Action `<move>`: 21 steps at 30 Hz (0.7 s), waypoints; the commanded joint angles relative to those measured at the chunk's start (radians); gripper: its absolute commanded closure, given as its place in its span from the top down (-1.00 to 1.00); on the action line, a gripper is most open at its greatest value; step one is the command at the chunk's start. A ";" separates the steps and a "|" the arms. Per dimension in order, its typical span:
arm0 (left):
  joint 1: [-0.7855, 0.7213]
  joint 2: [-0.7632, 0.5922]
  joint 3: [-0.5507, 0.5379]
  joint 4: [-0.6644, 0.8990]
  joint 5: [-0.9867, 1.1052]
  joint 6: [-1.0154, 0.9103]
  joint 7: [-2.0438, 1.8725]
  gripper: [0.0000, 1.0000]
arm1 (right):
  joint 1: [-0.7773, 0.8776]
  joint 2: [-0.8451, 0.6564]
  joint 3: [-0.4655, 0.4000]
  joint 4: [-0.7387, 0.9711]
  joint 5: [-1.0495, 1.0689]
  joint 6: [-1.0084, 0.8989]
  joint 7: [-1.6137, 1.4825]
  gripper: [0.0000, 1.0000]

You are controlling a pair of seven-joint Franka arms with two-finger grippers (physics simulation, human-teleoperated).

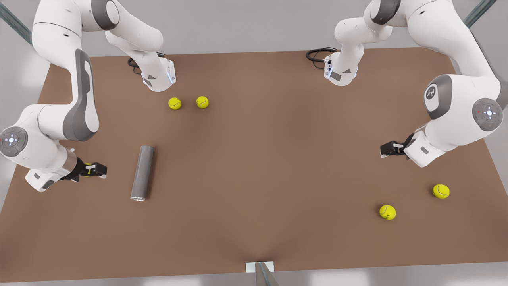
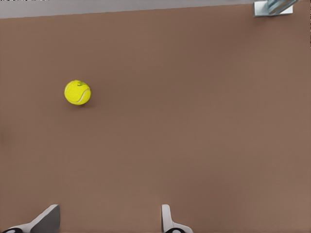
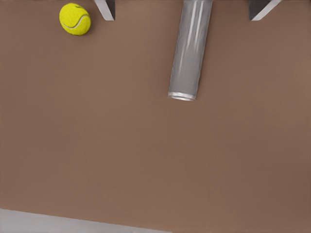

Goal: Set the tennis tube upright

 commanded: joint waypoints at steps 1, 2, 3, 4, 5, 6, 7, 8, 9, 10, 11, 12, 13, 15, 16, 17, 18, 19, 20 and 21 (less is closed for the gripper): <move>-0.001 -0.001 0.000 -0.001 -0.001 -0.001 -0.002 0.99 | 0.000 0.002 0.000 0.000 0.000 -0.002 -0.002 1.00; -0.001 -0.001 0.000 0.000 -0.001 -0.001 -0.002 0.99 | -0.002 0.004 0.000 -0.005 0.001 -0.005 -0.004 1.00; -0.003 -0.002 0.000 -0.005 -0.001 -0.004 -0.002 0.99 | 0.000 0.004 0.000 -0.006 0.004 -0.012 -0.010 1.00; -0.003 -0.005 0.000 -0.005 -0.001 -0.013 -0.002 0.99 | -0.013 0.009 0.000 -0.031 0.003 -0.006 -0.010 1.00; -0.006 -0.008 0.000 -0.015 -0.001 -0.016 -0.002 0.99 | -0.005 0.010 0.000 -0.046 0.004 -0.009 -0.008 1.00; -0.009 -0.005 0.000 -0.028 -0.007 -0.016 -0.012 0.99 | 0.003 -0.002 0.002 -0.086 0.006 -0.020 -0.010 1.00; -0.010 -0.004 -0.002 -0.040 -0.007 -0.013 -0.015 0.99 | 0.004 -0.011 0.034 -0.127 0.020 -0.017 -0.008 1.00; -0.010 0.001 -0.002 -0.040 -0.013 -0.004 -0.017 0.99 | 0.020 -0.048 0.054 -0.221 0.023 0.006 0.009 1.00; -0.012 0.001 -0.003 -0.040 -0.041 -0.004 -0.017 0.99 | 0.036 -0.060 0.071 -0.281 0.027 0.057 0.062 1.00; -0.014 0.001 -0.003 -0.040 -0.091 -0.005 -0.020 0.99 | 0.066 -0.067 0.080 -0.325 0.027 0.081 0.173 1.00; -0.030 0.002 -0.003 -0.041 -0.111 -0.008 -0.025 0.99 | 0.089 -0.053 0.081 -0.363 0.027 0.138 0.197 1.00; -0.038 0.005 -0.003 -0.041 -0.125 -0.004 -0.023 0.99 | 0.081 -0.039 0.080 -0.368 0.027 0.155 0.225 1.00; -0.034 0.019 -0.003 -0.041 -0.176 0.015 -0.025 0.99 | 0.075 -0.022 0.080 -0.373 0.027 0.172 0.280 1.00; -0.040 0.024 -0.003 -0.041 -0.200 0.019 -0.026 0.99 | 0.069 -0.022 0.078 -0.413 0.015 0.230 0.282 1.00; -0.041 0.025 -0.003 -0.041 -0.222 0.021 -0.041 0.99 | 0.050 -0.014 0.077 -0.420 0.014 0.232 0.286 1.00; -0.038 0.027 -0.003 -0.041 -0.285 0.021 -0.067 0.99 | 0.046 -0.014 0.077 -0.437 0.012 0.253 0.285 1.00; -0.038 0.027 -0.003 -0.041 -0.286 0.019 -0.067 0.99 | 0.033 -0.004 0.077 -0.445 0.011 0.267 0.285 1.00; -0.040 0.027 -0.003 -0.041 -0.286 0.019 -0.067 0.99 | 0.026 -0.005 0.077 -0.469 0.011 0.294 0.283 1.00; -0.040 0.027 -0.003 -0.038 -0.283 0.021 -0.067 0.99 | 0.017 -0.002 0.077 -0.482 0.012 0.307 0.283 1.00; -0.041 0.028 -0.003 -0.034 -0.283 0.022 -0.067 0.99 | -0.002 -0.005 0.078 -0.532 0.011 0.347 0.271 1.00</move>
